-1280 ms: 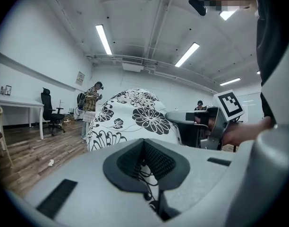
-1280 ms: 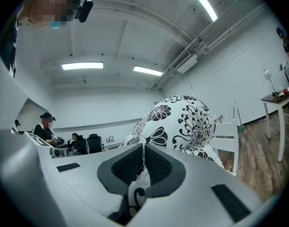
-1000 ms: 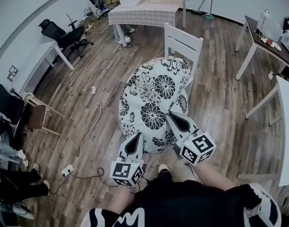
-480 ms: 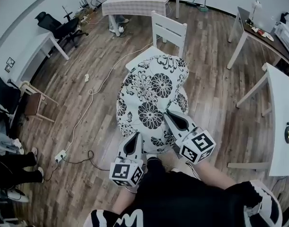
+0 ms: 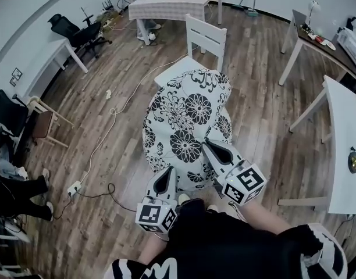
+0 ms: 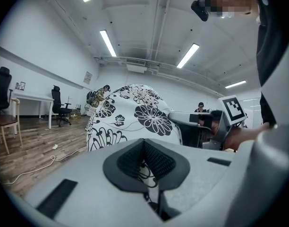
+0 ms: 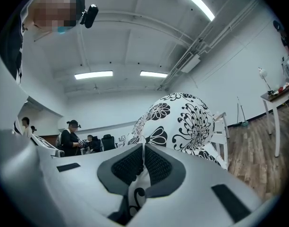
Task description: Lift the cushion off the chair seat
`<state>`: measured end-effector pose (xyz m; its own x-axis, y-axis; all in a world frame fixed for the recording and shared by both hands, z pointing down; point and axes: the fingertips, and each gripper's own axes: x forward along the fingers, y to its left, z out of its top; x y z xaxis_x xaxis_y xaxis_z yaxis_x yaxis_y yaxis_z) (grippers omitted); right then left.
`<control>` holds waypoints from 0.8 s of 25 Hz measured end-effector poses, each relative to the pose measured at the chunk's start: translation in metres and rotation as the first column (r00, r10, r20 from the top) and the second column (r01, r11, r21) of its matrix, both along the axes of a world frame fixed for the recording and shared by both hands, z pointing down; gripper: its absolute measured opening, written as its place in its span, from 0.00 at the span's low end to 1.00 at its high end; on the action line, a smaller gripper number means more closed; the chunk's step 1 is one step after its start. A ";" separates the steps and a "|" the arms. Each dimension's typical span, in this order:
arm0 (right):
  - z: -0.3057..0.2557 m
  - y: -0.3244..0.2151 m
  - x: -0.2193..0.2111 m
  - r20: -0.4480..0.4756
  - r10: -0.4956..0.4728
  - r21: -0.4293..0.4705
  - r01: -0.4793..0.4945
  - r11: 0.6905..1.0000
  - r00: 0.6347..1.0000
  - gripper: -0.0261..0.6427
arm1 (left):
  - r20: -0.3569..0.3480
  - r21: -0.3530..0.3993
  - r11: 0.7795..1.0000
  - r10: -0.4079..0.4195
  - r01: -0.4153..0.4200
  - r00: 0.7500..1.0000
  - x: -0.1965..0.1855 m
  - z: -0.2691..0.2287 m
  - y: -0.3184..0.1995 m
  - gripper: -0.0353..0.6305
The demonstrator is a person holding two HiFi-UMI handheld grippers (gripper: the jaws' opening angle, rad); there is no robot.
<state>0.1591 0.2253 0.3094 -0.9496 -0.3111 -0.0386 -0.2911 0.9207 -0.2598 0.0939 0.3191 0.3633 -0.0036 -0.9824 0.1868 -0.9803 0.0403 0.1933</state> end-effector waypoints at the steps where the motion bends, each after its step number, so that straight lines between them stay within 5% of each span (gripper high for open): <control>1: -0.003 0.001 -0.001 -0.002 0.003 0.000 -0.003 1.000 1.000 0.08 | -0.003 0.000 1.000 0.003 -0.003 1.000 -0.001 -0.002 0.000 0.06; 20: -0.001 -0.001 0.028 0.016 0.011 0.026 -0.011 1.000 1.000 0.08 | 0.007 0.024 0.999 0.023 -0.023 1.000 0.028 -0.001 -0.009 0.06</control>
